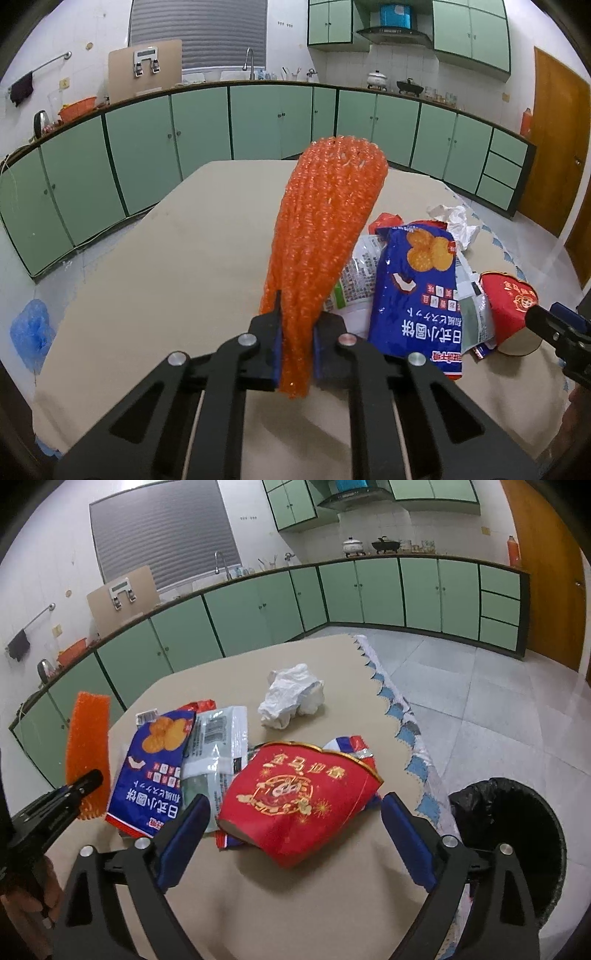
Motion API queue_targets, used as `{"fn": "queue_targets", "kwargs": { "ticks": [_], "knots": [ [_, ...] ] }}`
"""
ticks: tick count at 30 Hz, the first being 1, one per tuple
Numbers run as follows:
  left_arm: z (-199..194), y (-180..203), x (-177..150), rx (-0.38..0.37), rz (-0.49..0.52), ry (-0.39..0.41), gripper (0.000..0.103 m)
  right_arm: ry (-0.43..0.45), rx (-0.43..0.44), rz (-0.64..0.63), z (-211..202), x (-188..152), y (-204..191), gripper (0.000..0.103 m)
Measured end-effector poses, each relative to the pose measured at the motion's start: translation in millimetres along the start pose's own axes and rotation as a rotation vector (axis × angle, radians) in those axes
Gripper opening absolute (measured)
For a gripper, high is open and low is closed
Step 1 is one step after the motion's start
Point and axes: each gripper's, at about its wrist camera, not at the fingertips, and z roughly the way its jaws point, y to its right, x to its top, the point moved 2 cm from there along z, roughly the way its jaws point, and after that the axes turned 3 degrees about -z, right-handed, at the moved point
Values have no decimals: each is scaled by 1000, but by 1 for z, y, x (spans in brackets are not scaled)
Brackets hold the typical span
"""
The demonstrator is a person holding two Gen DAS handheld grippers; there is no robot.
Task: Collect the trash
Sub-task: 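Grasp the second orange foam net with the left tool while the right grasps the red paper cup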
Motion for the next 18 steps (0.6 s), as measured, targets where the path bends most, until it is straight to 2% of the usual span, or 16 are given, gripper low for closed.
{"fn": "queue_targets", "kwargs": {
  "ticks": [6, 10, 18],
  "knots": [
    [-10, 9, -1, -26, 14, 10, 10, -18, -35, 31, 6, 5, 9, 92],
    [-2, 15, -7, -43, 37, -18, 10, -30, -38, 50, 12, 5, 14, 92],
    [10, 21, -17, -52, 61, -50, 10, -57, 15, 71, 23, 2, 12, 92]
  ]
}}
